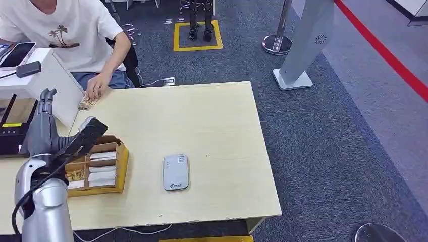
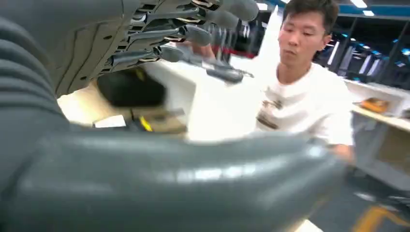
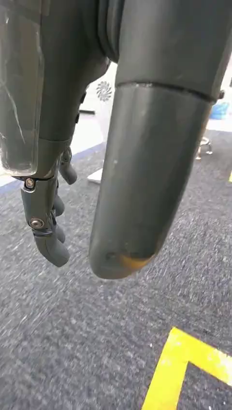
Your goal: Pass the card to the sensor for recognition and then transmit it.
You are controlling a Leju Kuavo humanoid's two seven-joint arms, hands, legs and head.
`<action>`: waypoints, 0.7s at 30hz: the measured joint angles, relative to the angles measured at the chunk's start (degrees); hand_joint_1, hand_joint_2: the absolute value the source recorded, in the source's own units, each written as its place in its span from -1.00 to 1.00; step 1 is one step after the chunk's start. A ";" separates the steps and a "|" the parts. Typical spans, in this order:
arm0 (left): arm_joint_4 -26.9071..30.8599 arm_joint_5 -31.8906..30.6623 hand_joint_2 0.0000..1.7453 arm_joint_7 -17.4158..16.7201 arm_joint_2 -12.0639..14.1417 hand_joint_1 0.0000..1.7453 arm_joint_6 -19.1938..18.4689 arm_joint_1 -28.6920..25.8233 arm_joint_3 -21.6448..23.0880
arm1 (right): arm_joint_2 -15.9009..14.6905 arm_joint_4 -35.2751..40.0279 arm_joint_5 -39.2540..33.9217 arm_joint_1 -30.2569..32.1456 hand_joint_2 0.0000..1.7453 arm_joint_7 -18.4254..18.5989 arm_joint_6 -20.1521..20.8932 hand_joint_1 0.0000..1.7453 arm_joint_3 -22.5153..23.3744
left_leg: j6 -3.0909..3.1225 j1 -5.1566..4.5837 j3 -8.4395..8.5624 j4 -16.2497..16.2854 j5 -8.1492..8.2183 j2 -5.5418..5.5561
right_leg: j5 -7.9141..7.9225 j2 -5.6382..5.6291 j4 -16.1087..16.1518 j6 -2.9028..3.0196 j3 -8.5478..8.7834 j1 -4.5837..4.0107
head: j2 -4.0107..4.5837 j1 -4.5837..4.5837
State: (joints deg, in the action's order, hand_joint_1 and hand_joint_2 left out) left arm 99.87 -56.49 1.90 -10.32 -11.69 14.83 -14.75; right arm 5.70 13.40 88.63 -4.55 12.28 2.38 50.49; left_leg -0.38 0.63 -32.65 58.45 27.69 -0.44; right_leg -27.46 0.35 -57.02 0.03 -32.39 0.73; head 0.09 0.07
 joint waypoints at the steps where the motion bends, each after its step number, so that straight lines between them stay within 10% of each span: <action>1: 1.88 2.40 1.00 0.24 -0.93 -1.00 0.20 -1.95 0.17 | 0.11 0.00 0.00 0.04 -1.00 0.07 0.00 -1.00 0.35 | 0.01 0.00 -0.01 0.00 0.01 -0.01 | -0.01 0.00 0.01 -0.01 -0.01 0.00 | 0.00 0.02; 8: 10.38 22.00 1.00 2.99 -6.16 -1.00 1.55 -12.24 1.57 | 0.92 0.04 0.00 0.21 -1.00 0.76 -0.17 -1.00 2.49 | 0.03 0.02 -0.02 0.00 0.05 0.02 | -0.02 0.07 0.01 -0.01 -0.01 0.00 | 0.00 -0.17; 21: 12.08 21.67 1.00 5.75 -6.38 -1.00 3.98 -19.84 8.26 | 1.55 0.17 0.09 0.25 -1.00 0.83 -0.92 -1.00 3.98 | 0.03 0.01 0.00 0.00 0.04 0.01 | -0.03 0.05 0.00 -0.01 0.02 -0.01 | 0.00 -0.09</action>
State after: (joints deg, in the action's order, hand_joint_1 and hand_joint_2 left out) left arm 111.95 -34.82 7.65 -16.70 -7.71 -5.01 -6.49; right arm 7.26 13.57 88.72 -4.30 13.11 1.46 54.47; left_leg -0.35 0.64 -32.64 58.45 27.73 -0.43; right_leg -27.48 0.40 -57.01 0.02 -32.37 0.72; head 0.09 -0.02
